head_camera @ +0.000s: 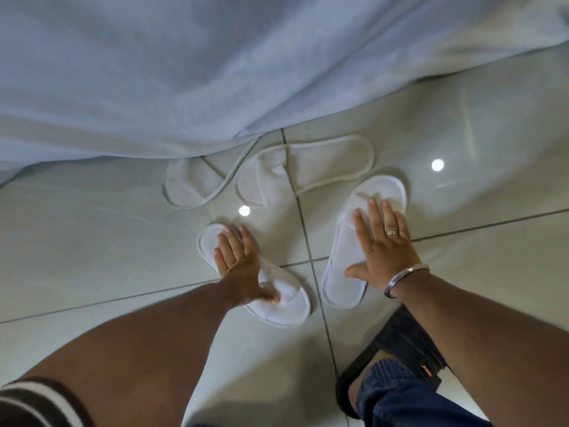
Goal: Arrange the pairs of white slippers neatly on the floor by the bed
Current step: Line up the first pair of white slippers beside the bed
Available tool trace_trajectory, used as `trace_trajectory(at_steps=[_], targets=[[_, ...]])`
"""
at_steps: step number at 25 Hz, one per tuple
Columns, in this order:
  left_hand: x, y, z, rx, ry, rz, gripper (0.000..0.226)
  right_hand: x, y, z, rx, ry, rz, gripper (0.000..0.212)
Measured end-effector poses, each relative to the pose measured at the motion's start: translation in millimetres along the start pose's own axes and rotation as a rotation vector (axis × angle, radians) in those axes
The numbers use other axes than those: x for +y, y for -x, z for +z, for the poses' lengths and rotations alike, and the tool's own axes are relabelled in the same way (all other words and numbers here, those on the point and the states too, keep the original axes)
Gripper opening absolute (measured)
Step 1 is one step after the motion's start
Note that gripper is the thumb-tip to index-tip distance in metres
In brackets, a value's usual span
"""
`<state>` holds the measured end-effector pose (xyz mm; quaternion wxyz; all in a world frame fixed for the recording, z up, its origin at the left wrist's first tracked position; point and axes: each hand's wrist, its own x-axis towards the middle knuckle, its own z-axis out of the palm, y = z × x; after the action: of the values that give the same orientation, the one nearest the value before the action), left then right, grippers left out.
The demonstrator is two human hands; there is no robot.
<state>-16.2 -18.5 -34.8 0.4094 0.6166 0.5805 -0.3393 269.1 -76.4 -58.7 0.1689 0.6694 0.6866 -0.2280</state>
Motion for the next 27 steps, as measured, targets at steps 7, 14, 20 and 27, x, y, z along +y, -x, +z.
trace_trajectory(at_steps=[7, 14, 20, 27], targets=[[-29, 2, 14, 0.165, -0.035, 0.181, 0.166, -55, 24, 12, 0.064, -0.076, 0.199, 0.121], [-131, 26, -8, 0.337, -0.206, 0.261, 0.152, -148, 22, 5, 0.035, -0.237, 0.542, 0.109], [-213, 35, -17, 0.372, -0.202, 0.250, 0.133, -189, 13, -15, 0.204, -0.009, -0.055, 0.065], [-253, 25, -15, 0.325, -0.305, 0.334, 0.148, -220, -13, 3, 0.037, 0.169, -0.561, 0.094]])
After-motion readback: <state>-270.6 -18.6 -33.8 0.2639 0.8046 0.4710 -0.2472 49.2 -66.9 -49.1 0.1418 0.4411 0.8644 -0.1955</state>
